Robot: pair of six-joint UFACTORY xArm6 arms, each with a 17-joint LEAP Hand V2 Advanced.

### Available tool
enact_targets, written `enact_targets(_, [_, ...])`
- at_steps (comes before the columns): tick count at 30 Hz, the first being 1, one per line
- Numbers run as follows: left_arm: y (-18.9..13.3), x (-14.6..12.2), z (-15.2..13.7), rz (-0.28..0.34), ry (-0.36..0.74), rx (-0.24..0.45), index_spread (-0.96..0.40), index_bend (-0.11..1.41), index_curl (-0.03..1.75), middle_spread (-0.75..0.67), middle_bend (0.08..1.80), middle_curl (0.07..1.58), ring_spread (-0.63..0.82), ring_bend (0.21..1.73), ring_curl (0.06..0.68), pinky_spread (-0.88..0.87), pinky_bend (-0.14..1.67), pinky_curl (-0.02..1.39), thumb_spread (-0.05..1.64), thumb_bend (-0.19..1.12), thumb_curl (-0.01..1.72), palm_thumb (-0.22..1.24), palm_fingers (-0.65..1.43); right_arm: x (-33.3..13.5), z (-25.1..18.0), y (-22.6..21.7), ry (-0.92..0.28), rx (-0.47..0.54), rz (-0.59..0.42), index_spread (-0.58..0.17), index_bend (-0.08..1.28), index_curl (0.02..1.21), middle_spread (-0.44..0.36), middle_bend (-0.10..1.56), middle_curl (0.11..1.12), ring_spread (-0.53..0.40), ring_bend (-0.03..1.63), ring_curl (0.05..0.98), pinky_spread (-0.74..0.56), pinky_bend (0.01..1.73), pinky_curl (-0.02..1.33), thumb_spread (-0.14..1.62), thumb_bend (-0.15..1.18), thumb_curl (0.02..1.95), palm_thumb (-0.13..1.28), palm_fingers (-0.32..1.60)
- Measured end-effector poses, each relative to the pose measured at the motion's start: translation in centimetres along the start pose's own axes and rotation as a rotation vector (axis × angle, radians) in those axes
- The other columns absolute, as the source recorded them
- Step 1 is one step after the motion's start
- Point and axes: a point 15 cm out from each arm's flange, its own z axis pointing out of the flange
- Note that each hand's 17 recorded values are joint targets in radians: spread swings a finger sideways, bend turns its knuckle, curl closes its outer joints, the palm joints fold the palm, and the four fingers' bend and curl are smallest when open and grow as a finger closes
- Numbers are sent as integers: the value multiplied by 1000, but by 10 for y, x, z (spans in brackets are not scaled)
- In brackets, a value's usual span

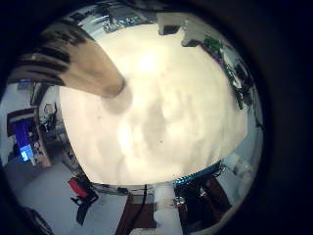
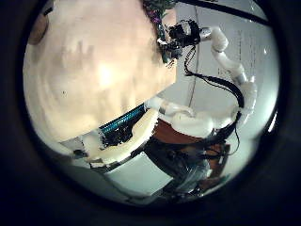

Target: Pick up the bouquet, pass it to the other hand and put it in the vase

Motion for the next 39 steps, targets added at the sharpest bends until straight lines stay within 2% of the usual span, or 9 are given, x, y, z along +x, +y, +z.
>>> enact_targets(7, [-1,1,1,6,-1,-1,49,193,413,269,175,278,476,433,176,347,197,302,907,-31,319,316,231,9,1,18,-4,-7,20,4,158,274,243,319,360,241,568,234,399,322,299,1039,-23,378,693,235])
enact_targets(18, [1,2,0,4,-1,-2,49,192,412,257,174,276,485,433,182,354,198,302,907,-31,319,316,229,16,10,16,-4,-7,35,4,158,278,243,328,360,240,577,230,391,320,296,1033,-24,387,698,242])
enact_targets(23, [3,3,-2,6,0,2,49,193,411,257,178,277,488,428,182,357,198,303,907,-31,319,316,229,18,12,16,-5,-12,41,4,156,276,236,354,367,230,602,231,385,318,293,1036,-21,387,711,273])
enact_targets(25, [4,3,-3,5,0,5,49,193,410,257,177,277,488,426,183,351,198,304,907,-31,319,316,229,18,16,15,-5,-22,42,-6,180,288,222,412,382,215,618,228,380,283,278,1039,-22,386,715,357])
enact_targets(30, [4,3,-4,2,-1,7,56,195,411,257,176,277,481,423,186,348,197,304,912,-30,319,318,230,18,16,13,-4,-12,42,-36,183,307,175,464,402,146,689,241,369,254,263,1035,-22,388,731,470])
enact_targets(33, [4,3,-4,3,0,7,57,193,412,256,177,276,477,424,186,348,196,303,914,-31,319,318,232,17,18,13,-3,-15,38,-70,203,327,119,529,431,61,752,257,338,249,253,1026,-16,394,758,619])
enact_targets(36, [5,3,-4,4,0,3,58,192,412,256,177,276,475,426,186,348,196,302,915,-31,319,318,233,17,24,11,-3,-30,38,-132,251,371,15,619,480,-85,831,281,269,244,233,1005,-13,408,814,799])
enact_targets(39, [5,3,-5,3,0,6,58,192,412,256,180,277,473,424,186,347,196,302,915,-29,321,327,233,16,26,9,-2,-35,37,-176,271,409,-49,655,514,-163,863,301,192,277,227,984,-17,417,843,833])
